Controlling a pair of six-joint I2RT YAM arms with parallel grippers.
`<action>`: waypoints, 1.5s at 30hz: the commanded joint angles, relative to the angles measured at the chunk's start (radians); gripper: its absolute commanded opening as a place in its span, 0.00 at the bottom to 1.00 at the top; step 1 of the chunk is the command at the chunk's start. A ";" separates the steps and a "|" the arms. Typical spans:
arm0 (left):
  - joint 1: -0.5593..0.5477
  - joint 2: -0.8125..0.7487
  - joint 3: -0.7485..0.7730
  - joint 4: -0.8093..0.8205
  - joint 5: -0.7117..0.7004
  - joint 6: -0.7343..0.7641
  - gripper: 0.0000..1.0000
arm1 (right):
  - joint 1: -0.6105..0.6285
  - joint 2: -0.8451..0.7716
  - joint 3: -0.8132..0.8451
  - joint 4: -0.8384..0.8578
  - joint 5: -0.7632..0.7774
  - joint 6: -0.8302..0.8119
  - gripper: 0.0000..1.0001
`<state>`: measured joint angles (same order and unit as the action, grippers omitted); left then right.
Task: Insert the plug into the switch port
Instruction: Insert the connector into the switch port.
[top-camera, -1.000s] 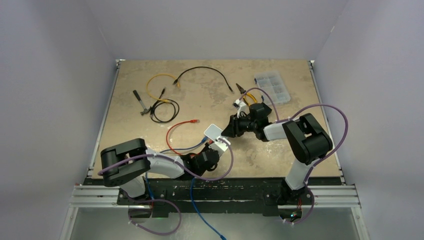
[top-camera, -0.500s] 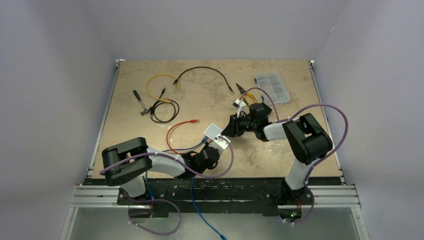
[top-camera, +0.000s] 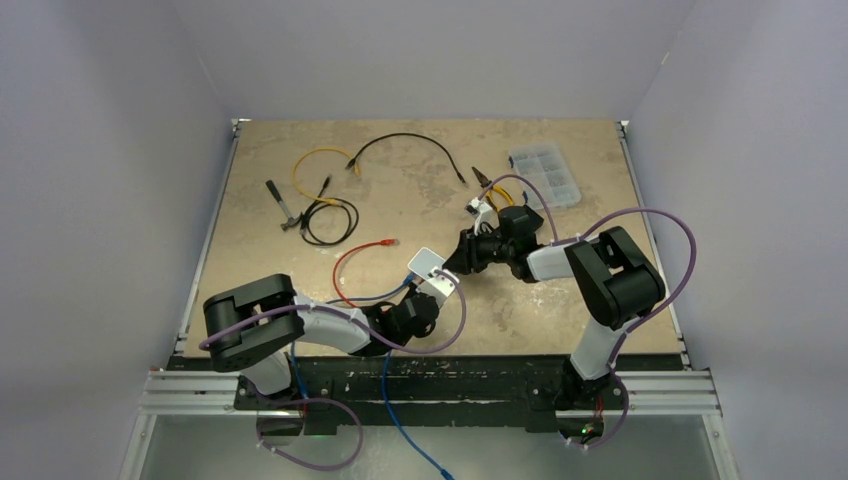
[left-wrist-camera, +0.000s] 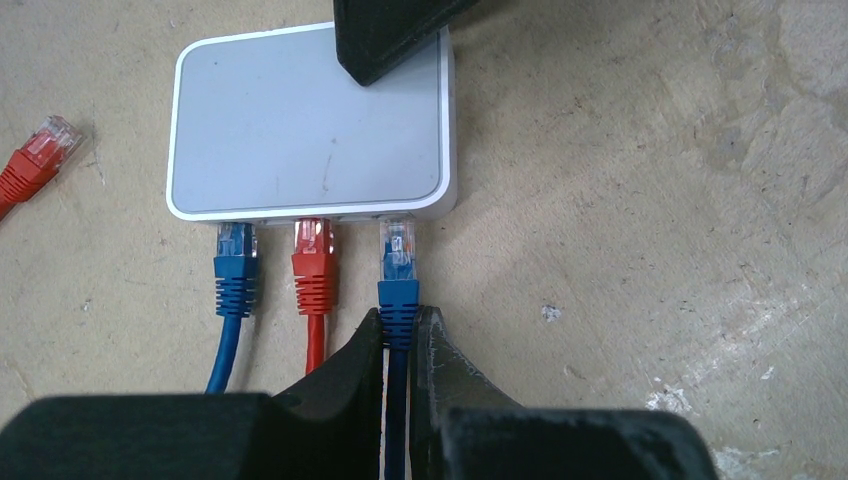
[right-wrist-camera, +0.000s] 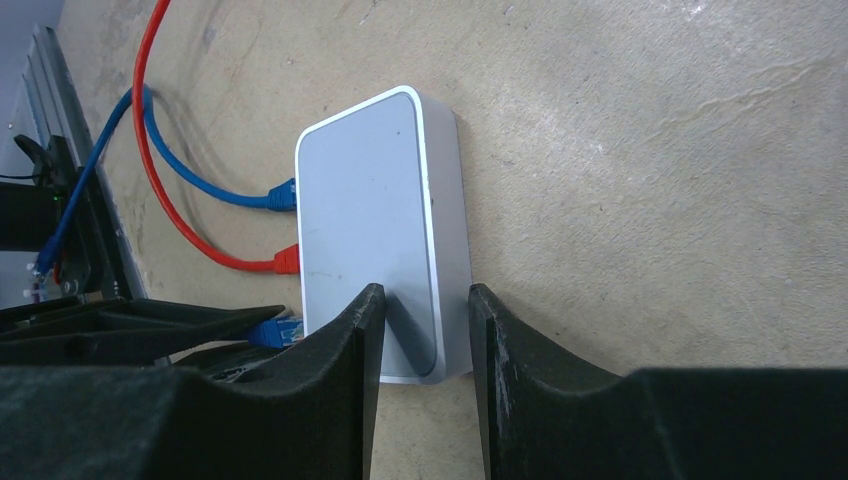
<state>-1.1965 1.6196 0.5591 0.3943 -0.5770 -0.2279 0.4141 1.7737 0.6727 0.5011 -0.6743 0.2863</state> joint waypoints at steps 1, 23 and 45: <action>0.018 0.000 0.018 0.001 -0.002 -0.034 0.00 | 0.006 0.006 0.021 -0.016 0.016 -0.032 0.38; 0.034 0.031 0.002 0.139 -0.014 -0.049 0.00 | 0.006 0.018 0.025 -0.013 -0.019 -0.030 0.38; 0.032 0.165 0.001 0.247 0.017 -0.076 0.08 | 0.020 0.026 0.037 -0.027 -0.036 -0.039 0.35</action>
<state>-1.1721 1.7401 0.5415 0.6720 -0.6163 -0.2787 0.4049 1.7905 0.7021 0.5140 -0.6563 0.2565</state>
